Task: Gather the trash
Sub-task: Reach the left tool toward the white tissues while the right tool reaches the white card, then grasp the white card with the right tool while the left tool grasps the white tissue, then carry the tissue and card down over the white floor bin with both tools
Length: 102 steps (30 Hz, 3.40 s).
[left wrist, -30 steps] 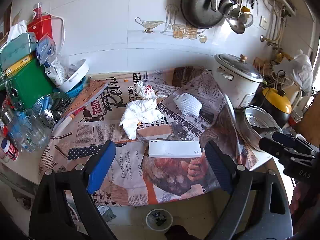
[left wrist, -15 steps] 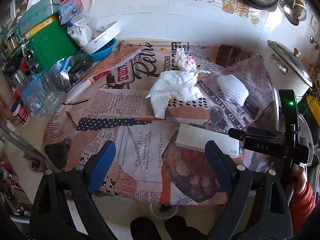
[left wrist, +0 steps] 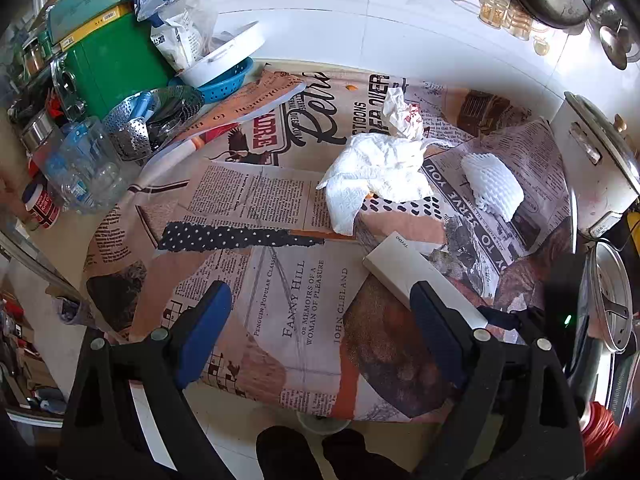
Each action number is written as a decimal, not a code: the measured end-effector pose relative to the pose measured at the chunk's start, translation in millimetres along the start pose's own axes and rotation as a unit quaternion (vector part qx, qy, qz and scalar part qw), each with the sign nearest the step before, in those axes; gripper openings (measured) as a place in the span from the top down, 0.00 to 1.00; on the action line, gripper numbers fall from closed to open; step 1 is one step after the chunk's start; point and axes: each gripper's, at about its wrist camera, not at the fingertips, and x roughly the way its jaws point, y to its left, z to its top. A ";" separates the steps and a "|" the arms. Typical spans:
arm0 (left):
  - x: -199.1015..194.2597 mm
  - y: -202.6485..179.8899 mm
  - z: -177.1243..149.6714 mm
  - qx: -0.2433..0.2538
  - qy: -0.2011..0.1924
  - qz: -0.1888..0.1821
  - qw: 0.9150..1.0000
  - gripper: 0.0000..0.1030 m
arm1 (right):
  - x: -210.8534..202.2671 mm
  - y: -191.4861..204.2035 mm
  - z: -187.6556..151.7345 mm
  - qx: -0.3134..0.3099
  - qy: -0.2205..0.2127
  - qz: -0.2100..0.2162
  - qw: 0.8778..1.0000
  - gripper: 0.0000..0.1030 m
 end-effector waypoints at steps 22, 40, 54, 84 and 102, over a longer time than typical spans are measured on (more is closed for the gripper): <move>57.3 -20.0 64.6 0.061 -0.001 -0.050 0.997 0.12 | -82.5 -46.4 24.0 0.126 -0.132 -0.073 0.980 0.54; 173.1 -37.6 123.2 0.139 0.061 -0.152 0.977 0.90 | -121.8 -76.6 7.6 0.326 -0.165 -0.183 0.912 0.54; 32.6 -42.8 101.6 0.106 -0.067 -0.116 0.985 0.97 | -186.4 -67.1 -6.0 0.242 -0.227 -0.137 0.933 0.54; -104.6 80.8 -109.9 0.133 -0.094 -0.165 0.973 0.97 | -180.8 135.5 -121.5 0.226 -0.243 -0.134 0.934 0.54; -68.6 87.7 -212.1 0.163 0.023 -0.179 0.970 0.97 | -122.7 191.0 -213.3 0.278 -0.131 -0.111 0.945 0.54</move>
